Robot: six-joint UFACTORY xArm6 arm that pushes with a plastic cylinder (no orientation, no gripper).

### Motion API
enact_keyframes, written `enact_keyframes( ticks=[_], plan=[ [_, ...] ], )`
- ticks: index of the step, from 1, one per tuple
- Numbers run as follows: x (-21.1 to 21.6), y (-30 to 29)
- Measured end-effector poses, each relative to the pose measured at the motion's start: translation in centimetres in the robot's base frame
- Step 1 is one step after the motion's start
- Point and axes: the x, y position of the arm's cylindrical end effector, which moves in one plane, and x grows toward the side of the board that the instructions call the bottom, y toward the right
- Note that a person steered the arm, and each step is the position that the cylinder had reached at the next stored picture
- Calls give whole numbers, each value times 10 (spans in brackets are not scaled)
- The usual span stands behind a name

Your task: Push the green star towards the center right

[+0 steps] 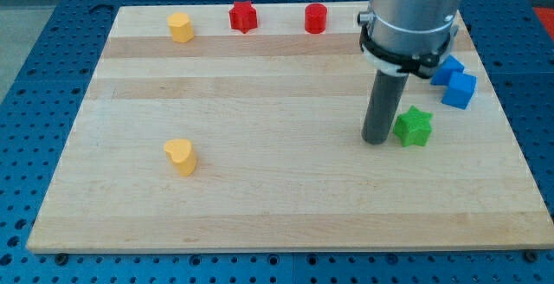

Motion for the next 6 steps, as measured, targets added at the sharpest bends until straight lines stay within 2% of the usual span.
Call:
enact_keyframes(
  ticks=[1, 3, 6],
  plan=[
    [-13, 8],
    [20, -13],
    [13, 22]
  ],
)
